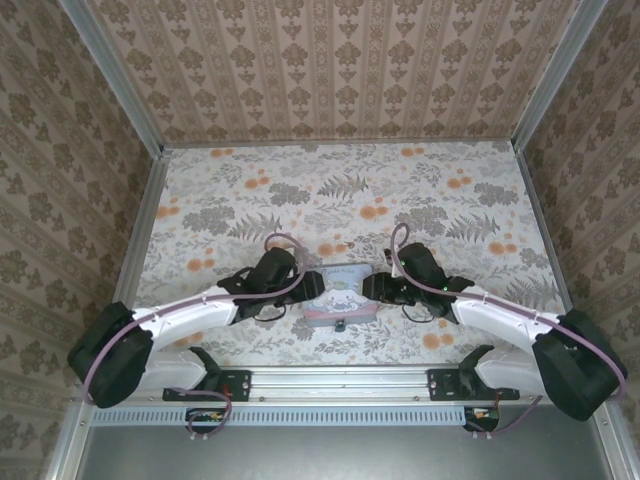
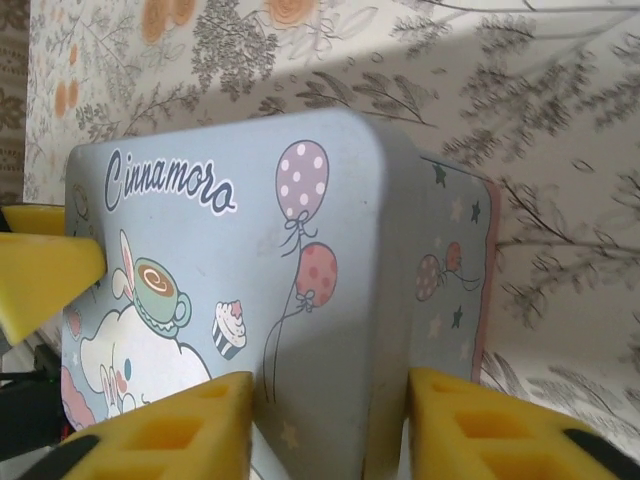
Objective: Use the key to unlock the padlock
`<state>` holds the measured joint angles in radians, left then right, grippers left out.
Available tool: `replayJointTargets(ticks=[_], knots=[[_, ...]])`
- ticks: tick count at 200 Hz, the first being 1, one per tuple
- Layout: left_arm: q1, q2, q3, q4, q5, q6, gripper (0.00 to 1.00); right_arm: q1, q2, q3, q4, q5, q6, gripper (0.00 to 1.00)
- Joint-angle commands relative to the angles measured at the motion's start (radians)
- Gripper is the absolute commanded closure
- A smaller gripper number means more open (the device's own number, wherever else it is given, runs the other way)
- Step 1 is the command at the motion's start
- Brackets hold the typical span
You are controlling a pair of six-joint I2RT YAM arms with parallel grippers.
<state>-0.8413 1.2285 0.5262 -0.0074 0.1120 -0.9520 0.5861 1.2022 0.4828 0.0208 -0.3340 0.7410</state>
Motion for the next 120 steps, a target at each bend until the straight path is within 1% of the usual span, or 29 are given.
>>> replayJointTargets(ticks=[1, 21, 48, 75, 99, 120], knots=[[0.016, -0.058, -0.045, 0.000, -0.003, -0.089, 0.41, 0.068, 0.083, 0.083, 0.096, -0.034, 0.025, 0.65], [0.050, -0.134, -0.066, -0.072, -0.041, -0.132, 0.42, 0.112, 0.180, 0.170, 0.139, -0.052, 0.032, 0.65], [0.108, -0.232, -0.083, -0.186, -0.086, -0.145, 0.42, 0.155, 0.378, 0.319, 0.191, -0.066, 0.051, 0.66], [0.213, -0.294, -0.101, -0.233, -0.058, -0.130, 0.42, 0.161, 0.555, 0.479, 0.241, -0.113, 0.075, 0.67], [0.295, -0.311, -0.094, -0.243, -0.037, -0.087, 0.42, 0.161, 0.687, 0.640, 0.220, -0.151, 0.071, 0.66], [0.354, -0.284, -0.062, -0.245, -0.020, -0.037, 0.42, 0.156, 0.781, 0.788, 0.162, -0.161, 0.044, 0.65]])
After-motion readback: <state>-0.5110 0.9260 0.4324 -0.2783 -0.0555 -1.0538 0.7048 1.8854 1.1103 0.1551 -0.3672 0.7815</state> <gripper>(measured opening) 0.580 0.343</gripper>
